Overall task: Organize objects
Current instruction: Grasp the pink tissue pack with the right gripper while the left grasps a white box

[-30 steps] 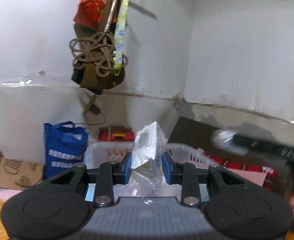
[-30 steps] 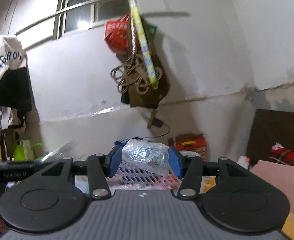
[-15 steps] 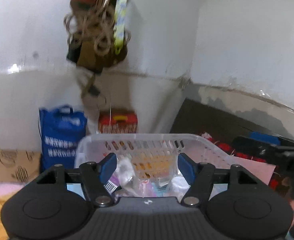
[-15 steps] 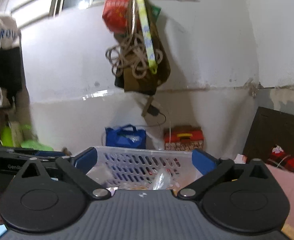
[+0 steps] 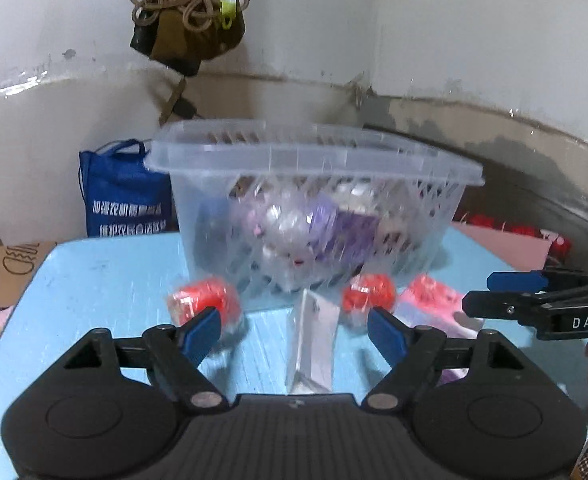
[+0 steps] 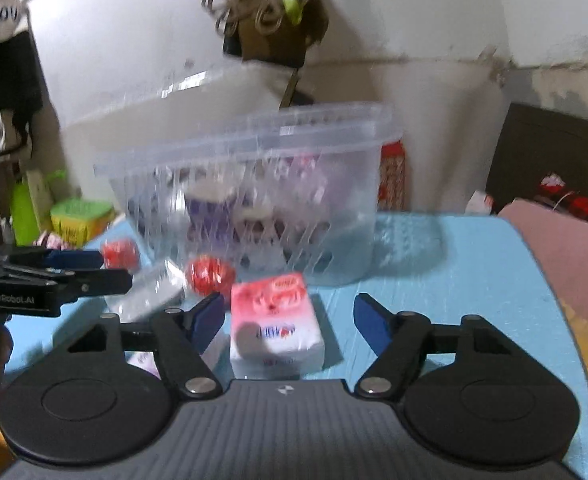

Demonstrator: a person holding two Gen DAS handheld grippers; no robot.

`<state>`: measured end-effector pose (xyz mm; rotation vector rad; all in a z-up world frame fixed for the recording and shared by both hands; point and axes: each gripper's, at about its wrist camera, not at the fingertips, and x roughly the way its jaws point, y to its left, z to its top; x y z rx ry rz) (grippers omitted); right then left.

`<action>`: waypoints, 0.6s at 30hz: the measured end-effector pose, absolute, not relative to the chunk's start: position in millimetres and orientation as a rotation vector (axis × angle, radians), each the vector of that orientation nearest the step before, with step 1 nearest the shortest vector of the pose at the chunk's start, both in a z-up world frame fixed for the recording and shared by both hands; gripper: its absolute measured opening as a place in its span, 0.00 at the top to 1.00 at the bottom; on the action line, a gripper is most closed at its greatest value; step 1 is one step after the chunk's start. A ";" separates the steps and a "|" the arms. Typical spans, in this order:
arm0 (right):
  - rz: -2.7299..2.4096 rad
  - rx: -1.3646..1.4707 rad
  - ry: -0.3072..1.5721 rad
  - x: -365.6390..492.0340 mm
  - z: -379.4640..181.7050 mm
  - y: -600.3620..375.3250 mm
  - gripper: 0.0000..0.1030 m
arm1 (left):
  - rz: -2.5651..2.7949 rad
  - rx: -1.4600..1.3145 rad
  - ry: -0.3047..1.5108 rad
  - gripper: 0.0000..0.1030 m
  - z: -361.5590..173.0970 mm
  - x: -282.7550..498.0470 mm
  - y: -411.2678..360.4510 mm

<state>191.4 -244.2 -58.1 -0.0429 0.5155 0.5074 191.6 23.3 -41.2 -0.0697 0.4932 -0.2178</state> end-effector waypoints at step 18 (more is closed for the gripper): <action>0.532 -0.140 0.586 193.9 -69.2 -228.1 0.44 | -0.136 0.105 0.606 0.26 -61.6 196.5 -11.6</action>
